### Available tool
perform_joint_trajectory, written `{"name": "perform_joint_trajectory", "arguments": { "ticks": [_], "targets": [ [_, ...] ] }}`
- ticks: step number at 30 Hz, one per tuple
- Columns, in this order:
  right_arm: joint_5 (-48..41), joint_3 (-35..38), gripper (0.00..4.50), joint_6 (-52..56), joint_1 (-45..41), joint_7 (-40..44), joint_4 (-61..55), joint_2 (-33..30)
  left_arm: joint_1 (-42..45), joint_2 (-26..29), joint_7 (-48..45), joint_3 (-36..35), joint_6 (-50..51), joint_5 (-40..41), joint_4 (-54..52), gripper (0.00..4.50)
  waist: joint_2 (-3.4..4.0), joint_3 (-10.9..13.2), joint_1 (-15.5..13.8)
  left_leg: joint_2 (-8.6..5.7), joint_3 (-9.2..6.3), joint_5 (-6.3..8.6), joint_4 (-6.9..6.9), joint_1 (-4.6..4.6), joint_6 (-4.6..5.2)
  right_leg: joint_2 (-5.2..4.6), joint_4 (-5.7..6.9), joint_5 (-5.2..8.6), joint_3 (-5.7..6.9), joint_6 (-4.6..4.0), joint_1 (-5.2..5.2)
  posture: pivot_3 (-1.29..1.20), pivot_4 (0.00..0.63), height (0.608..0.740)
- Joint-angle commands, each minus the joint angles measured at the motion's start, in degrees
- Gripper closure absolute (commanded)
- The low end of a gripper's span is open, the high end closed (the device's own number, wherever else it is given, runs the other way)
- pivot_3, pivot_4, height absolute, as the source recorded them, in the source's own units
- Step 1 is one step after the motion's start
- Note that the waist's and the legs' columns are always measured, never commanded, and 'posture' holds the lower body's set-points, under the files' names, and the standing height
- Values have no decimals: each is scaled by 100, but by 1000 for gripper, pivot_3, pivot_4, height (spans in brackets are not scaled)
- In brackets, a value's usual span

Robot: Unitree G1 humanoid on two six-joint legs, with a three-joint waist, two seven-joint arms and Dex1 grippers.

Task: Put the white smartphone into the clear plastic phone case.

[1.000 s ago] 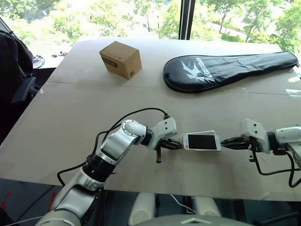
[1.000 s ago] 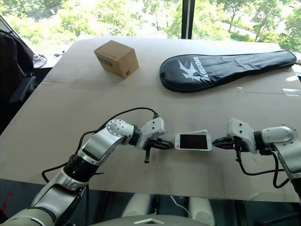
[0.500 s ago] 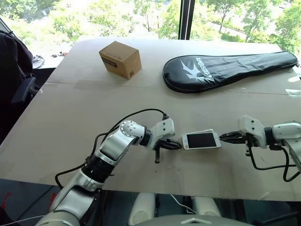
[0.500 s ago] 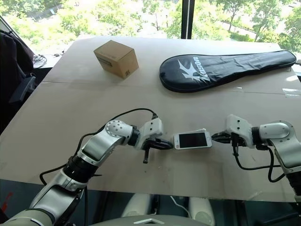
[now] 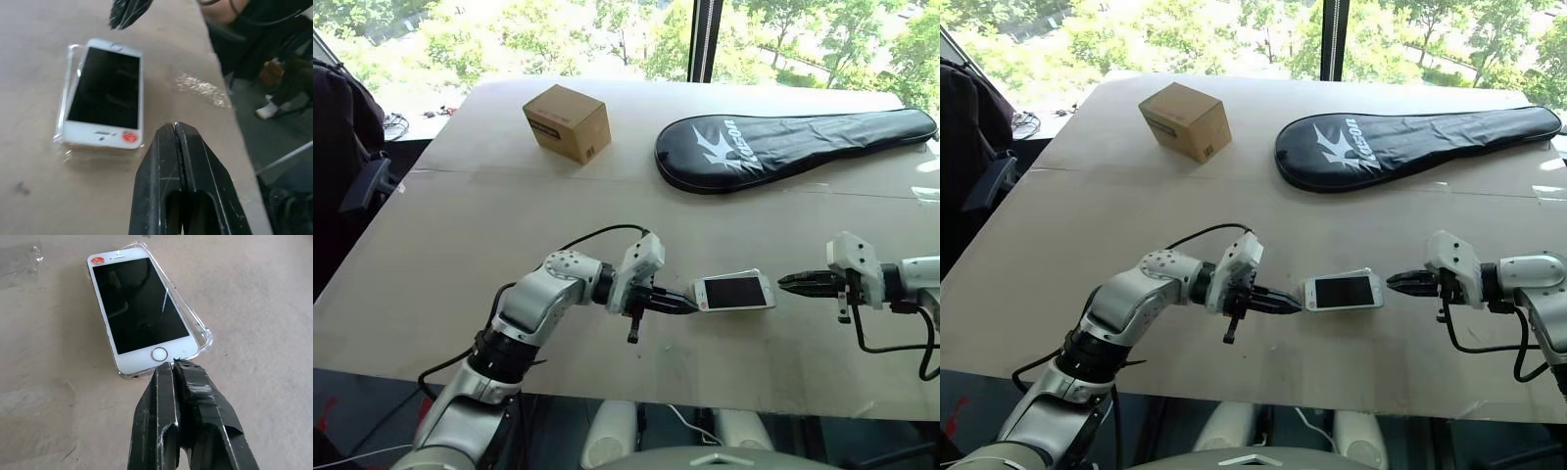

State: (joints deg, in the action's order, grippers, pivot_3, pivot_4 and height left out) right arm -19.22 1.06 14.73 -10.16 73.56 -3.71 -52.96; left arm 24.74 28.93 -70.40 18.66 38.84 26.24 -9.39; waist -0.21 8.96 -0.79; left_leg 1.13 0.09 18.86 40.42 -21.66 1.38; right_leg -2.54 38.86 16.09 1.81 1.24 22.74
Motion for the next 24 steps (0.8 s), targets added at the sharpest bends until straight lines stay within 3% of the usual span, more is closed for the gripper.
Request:
{"name": "perform_joint_trajectory", "arguments": {
  "ticks": [1, 9, 15, 20, 24],
  "targets": [
    [-80, 171, 4440, -29, 116, -54, -249, -38, -67, -367, 260, 31, -138, 18, 256, 4500, 0, 0, -3, 0, 0, 0, 0, 0, 0, 1, 0, 0, 0, 0, 0, 0, 150, 738],
    [-219, 357, 4440, 133, 417, -64, -580, -219, -192, -1011, 650, 246, -1013, -565, 1293, 4500, 1, 0, -1, -1, -4, 0, 0, -1, 0, 3, 0, 0, 4, 0, 0, 0, 150, 738],
    [-260, 423, 4440, 234, 519, -124, -703, -269, -256, -943, 787, 666, -1692, -1346, 2054, 4500, 3, -10, -13, -2, -4, 0, 0, 14, 0, 2, -1, 0, 6, 0, -18, 0, 150, 738],
    [-210, 294, 4440, 249, 446, -249, -720, -164, -326, -928, 766, 681, -1726, -1343, 1941, 4500, 2, -10, -1, -4, -5, 15, -12, 105, 25, -2, -16, 2, 6, -1, -107, 0, 150, 738],
    [-187, 202, 4440, 143, 240, -267, -579, -24, -259, -954, 813, 451, -1647, -1136, 1544, 4500, 3, -10, 1, -3, -7, 16, -13, 107, 27, -1, -10, 2, 4, -1, -107, 0, 150, 738]
  ]
}}
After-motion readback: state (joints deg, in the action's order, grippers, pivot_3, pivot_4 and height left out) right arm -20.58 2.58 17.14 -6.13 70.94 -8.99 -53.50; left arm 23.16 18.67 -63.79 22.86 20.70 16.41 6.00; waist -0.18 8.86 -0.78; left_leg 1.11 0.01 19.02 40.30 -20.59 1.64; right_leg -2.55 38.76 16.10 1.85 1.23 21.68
